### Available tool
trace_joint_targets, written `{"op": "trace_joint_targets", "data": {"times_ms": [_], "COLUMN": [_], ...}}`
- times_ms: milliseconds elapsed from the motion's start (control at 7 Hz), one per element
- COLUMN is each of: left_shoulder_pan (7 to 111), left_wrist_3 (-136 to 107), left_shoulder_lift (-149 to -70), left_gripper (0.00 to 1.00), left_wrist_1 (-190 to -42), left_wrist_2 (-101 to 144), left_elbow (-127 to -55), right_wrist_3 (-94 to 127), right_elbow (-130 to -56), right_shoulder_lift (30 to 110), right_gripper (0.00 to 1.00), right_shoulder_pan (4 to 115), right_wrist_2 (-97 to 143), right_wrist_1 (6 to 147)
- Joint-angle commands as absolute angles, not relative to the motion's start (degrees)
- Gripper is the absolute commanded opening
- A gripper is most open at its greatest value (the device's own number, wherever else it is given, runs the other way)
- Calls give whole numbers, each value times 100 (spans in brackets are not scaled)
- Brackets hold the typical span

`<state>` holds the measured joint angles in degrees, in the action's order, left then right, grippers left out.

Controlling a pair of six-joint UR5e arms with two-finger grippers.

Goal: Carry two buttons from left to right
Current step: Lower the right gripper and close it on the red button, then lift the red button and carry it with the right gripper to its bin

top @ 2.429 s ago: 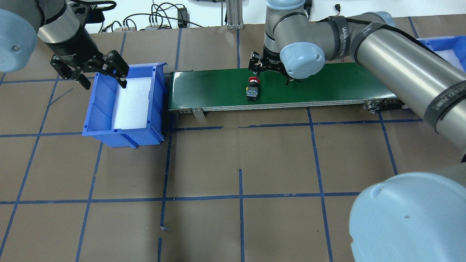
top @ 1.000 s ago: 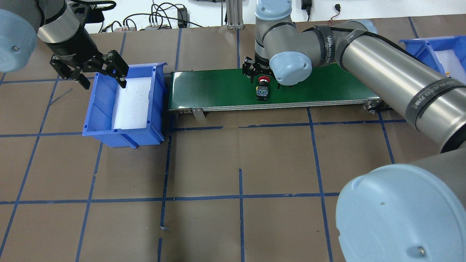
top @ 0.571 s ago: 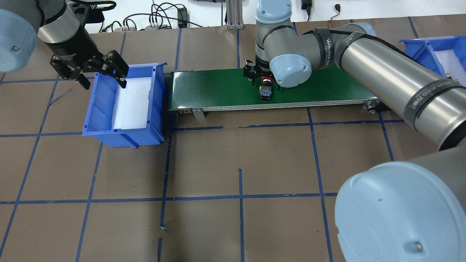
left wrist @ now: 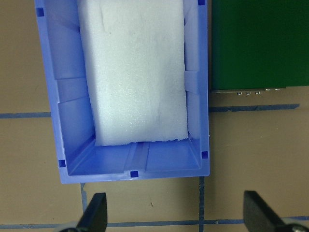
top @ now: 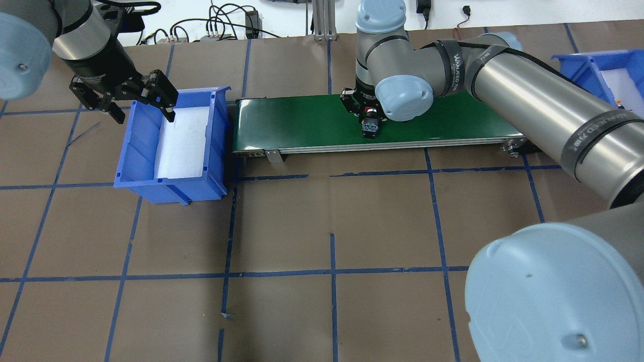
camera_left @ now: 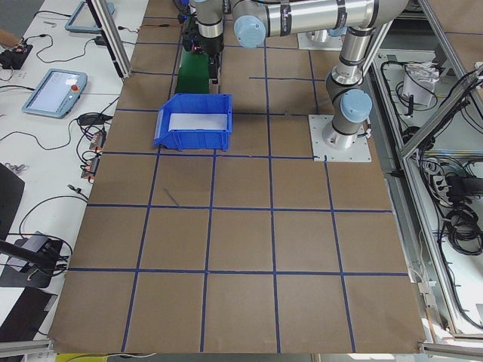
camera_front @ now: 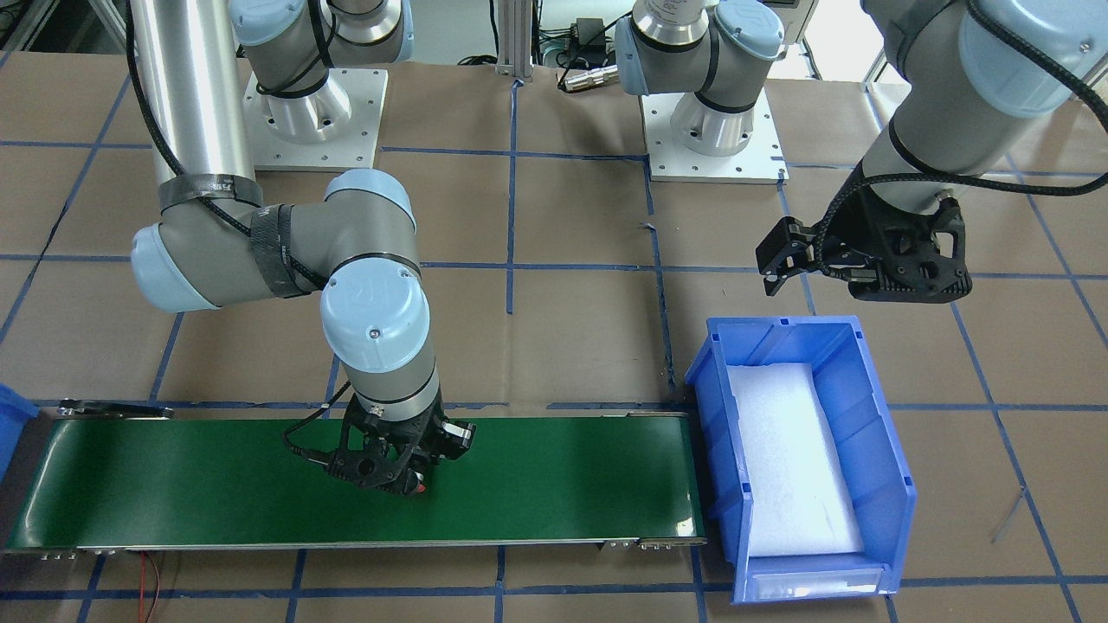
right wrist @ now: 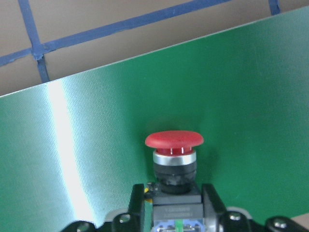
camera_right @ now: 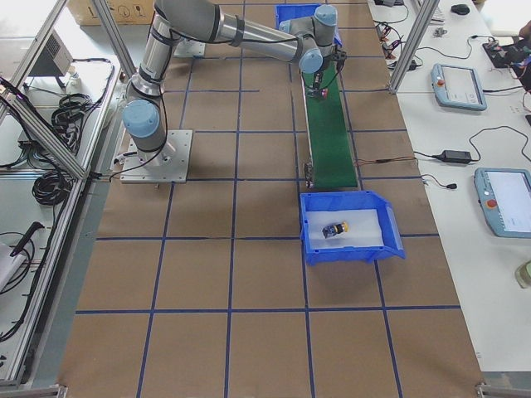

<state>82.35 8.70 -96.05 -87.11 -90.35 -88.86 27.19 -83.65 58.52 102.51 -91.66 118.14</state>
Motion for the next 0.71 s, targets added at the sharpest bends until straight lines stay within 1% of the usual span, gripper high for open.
{"op": "trace_joint_targets", "data": {"times_ms": [0, 286, 571], "left_shoulder_pan": [8235, 8235, 8235], "left_wrist_3": [870, 870, 861], "left_shoulder_lift": [-9606, -9606, -9606], "left_gripper": [100, 100, 100], "left_wrist_1": [-8701, -8692, -8692], "left_wrist_2": [-9035, -9026, -9009], "left_elbow": [-8886, -8877, -8877], "right_wrist_3": [2646, 1824, 570], "right_elbow": [-8393, -8193, -7912], "right_shoulder_lift": [5880, 6055, 6248], "right_gripper": [13, 13, 14], "right_shoulder_pan": [10213, 9890, 9119], "right_wrist_2": [-9167, -9543, -9484], "right_wrist_1": [11795, 11577, 10955]}}
